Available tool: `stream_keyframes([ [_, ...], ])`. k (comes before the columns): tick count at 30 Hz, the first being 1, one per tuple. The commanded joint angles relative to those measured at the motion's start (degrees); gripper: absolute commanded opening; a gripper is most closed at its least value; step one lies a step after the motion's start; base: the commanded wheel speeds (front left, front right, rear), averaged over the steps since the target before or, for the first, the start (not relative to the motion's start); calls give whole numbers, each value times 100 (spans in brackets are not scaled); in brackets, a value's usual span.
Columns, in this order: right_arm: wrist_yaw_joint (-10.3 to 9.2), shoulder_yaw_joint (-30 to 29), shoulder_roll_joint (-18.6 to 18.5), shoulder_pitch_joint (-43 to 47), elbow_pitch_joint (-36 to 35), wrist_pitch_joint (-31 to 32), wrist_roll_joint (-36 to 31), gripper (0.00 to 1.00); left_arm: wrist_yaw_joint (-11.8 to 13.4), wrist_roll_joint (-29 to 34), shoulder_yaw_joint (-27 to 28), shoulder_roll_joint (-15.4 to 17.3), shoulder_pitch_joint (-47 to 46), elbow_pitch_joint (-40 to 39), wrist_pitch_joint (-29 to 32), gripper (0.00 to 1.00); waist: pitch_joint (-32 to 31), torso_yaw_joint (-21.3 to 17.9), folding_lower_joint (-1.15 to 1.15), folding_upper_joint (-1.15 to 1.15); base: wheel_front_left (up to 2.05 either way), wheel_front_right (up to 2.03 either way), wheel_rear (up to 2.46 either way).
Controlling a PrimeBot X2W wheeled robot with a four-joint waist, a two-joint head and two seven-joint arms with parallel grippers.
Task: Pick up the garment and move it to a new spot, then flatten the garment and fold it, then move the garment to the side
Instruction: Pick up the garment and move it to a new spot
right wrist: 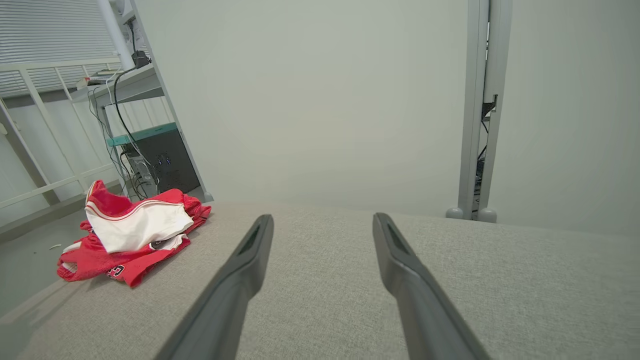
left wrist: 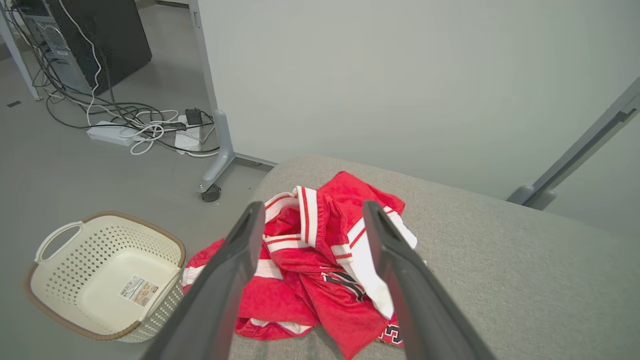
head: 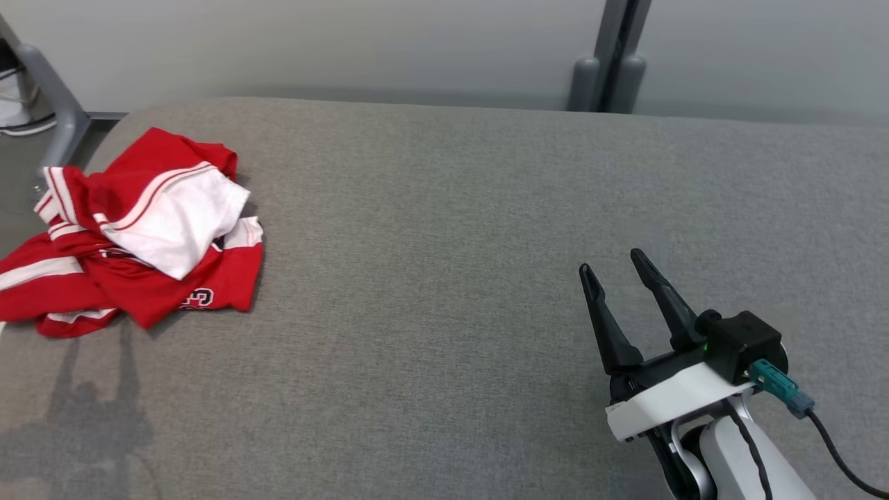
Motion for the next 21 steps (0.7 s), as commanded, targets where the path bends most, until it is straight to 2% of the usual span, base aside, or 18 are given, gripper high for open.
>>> stream_keyframes([
  [1,8,-4,-46,-77,-38,-28,-30,100,-5,-103,-31,85,-155,133,69,100,236,-243,0,0,0,0,0],
  [10,8,6,-42,-231,-182,-28,-90,100,-8,-797,-341,689,-814,1209,532,100,693,-785,0,0,0,0,0],
  [17,7,-7,-44,-285,-288,-28,-108,100,-8,-922,-721,1061,-1065,1925,550,100,930,-1078,0,0,0,0,0],
  [21,7,10,-43,-304,-339,-28,-102,100,-9,-932,-887,1131,-1148,2378,512,100,1016,-1183,0,0,0,0,0],
])
